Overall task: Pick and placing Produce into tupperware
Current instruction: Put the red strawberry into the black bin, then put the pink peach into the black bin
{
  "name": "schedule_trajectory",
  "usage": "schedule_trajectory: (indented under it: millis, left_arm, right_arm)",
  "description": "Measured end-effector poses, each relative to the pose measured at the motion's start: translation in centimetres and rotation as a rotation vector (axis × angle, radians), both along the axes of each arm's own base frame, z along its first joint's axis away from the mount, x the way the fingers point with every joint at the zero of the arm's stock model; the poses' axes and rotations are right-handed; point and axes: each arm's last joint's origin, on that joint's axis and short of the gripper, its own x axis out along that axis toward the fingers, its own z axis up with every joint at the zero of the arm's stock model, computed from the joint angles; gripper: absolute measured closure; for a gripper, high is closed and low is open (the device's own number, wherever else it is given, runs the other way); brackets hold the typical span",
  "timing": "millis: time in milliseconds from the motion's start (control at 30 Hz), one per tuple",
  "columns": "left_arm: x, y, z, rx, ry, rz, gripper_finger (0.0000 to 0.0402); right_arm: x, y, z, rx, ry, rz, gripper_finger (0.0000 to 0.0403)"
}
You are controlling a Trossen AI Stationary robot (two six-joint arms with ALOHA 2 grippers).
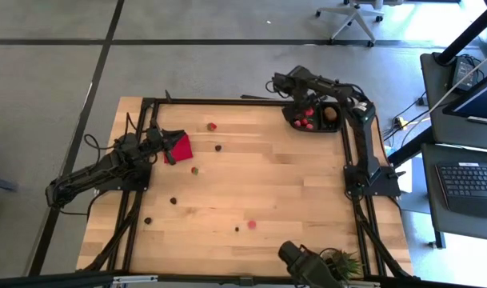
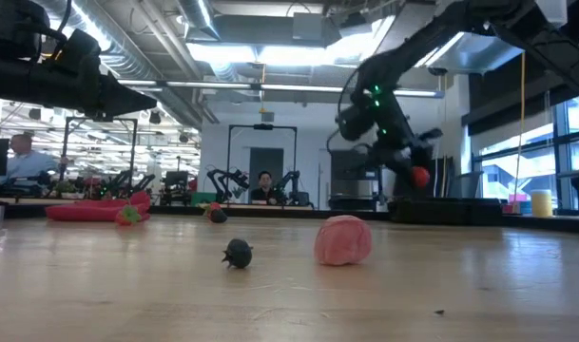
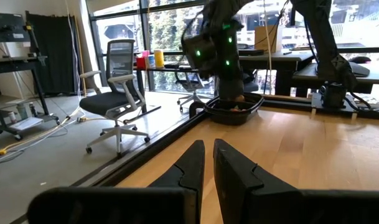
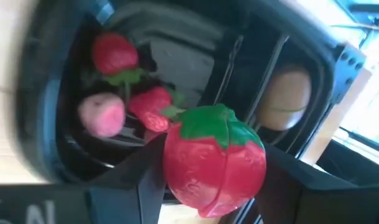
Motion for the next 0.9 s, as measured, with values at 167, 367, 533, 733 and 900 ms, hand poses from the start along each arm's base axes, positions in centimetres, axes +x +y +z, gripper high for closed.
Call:
schedule_trajectory:
  millis: [167, 367, 533, 733, 900]
  left_arm:
    - [0.0, 0.0, 0.0, 0.000, 0.000, 0.000, 0.0374]
    - [0.0, 0.0, 0.0, 0.001, 0.001, 0.000, 0.0374]
    - [0.0, 0.0, 0.0, 0.001, 0.001, 0.000, 0.0374]
    - [0.0, 0.0, 0.0, 0.002, 0.001, 0.000, 0.0374]
    - [0.0, 0.0, 0.0, 0.002, 0.001, 0.000, 0.0374]
  right_arm:
    - [-0.7, 0.3, -2.2, 0.038, 0.021, 0.035, 0.0206]
    - [-1.3, 0.9, -3.4, 0.091, 0.056, 0.076, 0.0200]
    - [-1.3, 0.9, -3.4, 0.080, 0.056, 0.052, 0.0183]
    - [-1.2, 1.0, -3.4, 0.069, 0.055, 0.036, 0.0153]
    - [-1.1, 0.9, -3.0, 0.060, 0.059, 0.010, 0.0142]
